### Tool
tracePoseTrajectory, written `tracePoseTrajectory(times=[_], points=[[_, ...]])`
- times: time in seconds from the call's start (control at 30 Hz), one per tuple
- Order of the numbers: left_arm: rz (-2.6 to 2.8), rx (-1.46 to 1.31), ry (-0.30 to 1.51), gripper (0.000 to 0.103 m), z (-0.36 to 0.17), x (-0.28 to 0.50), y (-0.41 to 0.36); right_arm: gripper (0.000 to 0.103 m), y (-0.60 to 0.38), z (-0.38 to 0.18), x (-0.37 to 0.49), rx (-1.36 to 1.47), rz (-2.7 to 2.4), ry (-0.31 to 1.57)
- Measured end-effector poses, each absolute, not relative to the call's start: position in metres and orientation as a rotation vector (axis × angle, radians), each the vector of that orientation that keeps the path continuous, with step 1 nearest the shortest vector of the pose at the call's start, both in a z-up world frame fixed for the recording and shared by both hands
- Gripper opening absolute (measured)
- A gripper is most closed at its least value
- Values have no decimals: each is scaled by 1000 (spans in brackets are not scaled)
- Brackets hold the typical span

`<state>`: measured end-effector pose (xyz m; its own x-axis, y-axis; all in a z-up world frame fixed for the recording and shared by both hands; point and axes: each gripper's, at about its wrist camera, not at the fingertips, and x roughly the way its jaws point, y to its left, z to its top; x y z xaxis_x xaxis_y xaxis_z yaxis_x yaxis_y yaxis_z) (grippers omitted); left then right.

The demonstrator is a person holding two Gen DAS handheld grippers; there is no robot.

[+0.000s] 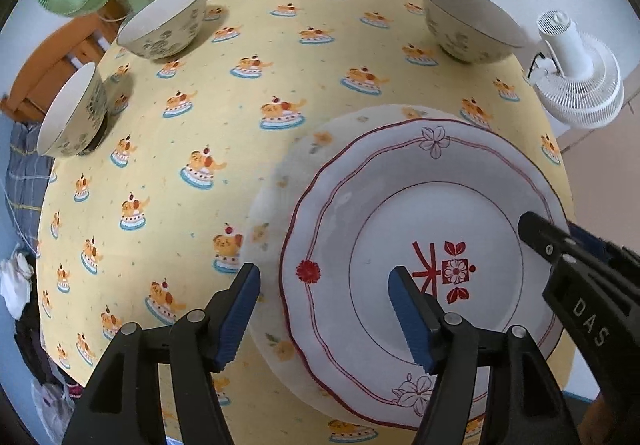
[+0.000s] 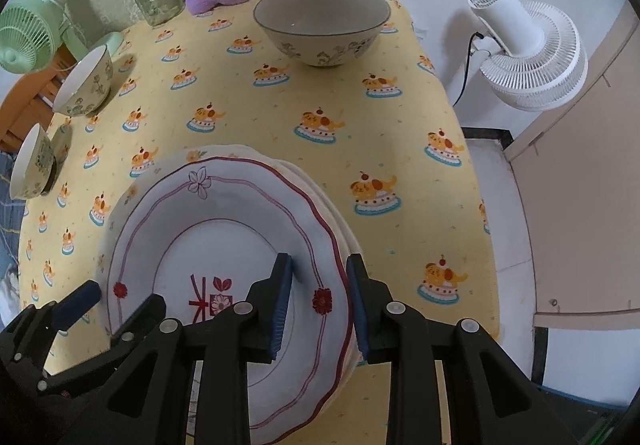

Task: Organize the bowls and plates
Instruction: 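Open both tools and release the red-rimmed plate on the stack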

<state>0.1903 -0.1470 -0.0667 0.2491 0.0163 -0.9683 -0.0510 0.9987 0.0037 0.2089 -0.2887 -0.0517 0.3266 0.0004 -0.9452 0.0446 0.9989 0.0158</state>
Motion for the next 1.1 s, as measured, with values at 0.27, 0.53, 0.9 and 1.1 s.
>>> tracePoseTrajectory(times=[0.27, 0.53, 0.9, 1.1], points=[[41, -51, 1303, 72, -67, 190, -139, 34, -275, -57, 214, 22, -31, 1231], [37, -64, 1301, 78, -67, 188, -140, 42, -276, -59, 213, 0, -22, 1242], [46, -107, 1281, 87, -57, 176, -124, 74, -261, -47, 203, 34, 69, 1212], [17, -107, 1252, 89, -48, 174, -93, 78, -223, -34, 197, 33, 89, 1186]])
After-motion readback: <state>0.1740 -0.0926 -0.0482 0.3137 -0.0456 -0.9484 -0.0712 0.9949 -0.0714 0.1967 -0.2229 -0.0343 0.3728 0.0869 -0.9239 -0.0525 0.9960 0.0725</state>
